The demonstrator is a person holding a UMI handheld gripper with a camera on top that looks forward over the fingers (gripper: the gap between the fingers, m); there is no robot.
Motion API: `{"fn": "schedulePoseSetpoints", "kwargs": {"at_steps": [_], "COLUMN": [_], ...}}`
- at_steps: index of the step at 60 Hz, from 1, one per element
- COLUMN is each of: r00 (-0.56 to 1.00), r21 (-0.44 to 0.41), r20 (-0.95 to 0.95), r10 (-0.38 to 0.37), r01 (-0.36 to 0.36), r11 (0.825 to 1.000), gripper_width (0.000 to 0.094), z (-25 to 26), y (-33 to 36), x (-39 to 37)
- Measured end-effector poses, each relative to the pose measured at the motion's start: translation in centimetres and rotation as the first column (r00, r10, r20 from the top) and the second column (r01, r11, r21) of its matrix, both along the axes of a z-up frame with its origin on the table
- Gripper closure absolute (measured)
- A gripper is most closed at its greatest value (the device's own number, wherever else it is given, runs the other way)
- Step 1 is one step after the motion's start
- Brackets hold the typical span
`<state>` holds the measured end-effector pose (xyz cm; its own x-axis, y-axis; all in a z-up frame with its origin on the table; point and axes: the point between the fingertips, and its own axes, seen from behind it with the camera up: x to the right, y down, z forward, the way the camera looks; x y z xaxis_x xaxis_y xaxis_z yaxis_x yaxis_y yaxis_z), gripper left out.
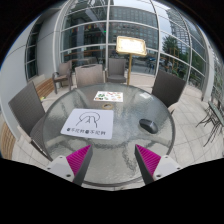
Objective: Arrange mouse
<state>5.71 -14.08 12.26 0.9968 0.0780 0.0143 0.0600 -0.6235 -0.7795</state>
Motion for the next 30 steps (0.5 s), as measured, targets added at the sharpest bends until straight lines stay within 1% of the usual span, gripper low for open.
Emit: {"fn": "schedulePoseSetpoints", "kwargs": {"at_steps": [2, 3, 4, 10, 15, 24, 30], "r00": [1.0, 1.0, 1.0, 0.998, 0.995, 0.989, 0.989], "r21": [-0.021, -0.038, -0.035, -0.083, -0.105, -0.135, -0.15], "r20": [0.006, 0.01, 0.01, 0.02, 0.048, 0.073, 0.072], "r10": [-0.014, -0.022, -0.025, -0.054, -0.086, -0.129, -0.132], "r01": [0.014, 0.022, 0.025, 0.055, 0.091, 0.138, 0.142], "r11": [1.0, 0.999, 0.999, 0.995, 0.99, 0.981, 0.978], "gripper_width": [0.0075, 0.0074, 0.0074, 0.0074, 0.0074, 0.0073, 0.0075], "z": [-1.1, -0.5, -3.1, -6.6, -8.9, -11.8, -12.9], "y": [-0.1, -0.4, -0.1, 0.1, 1.5, 5.5, 8.9], "x": [0.9, 1.2, 2.4, 6.2, 10.1, 15.4, 17.8]}}
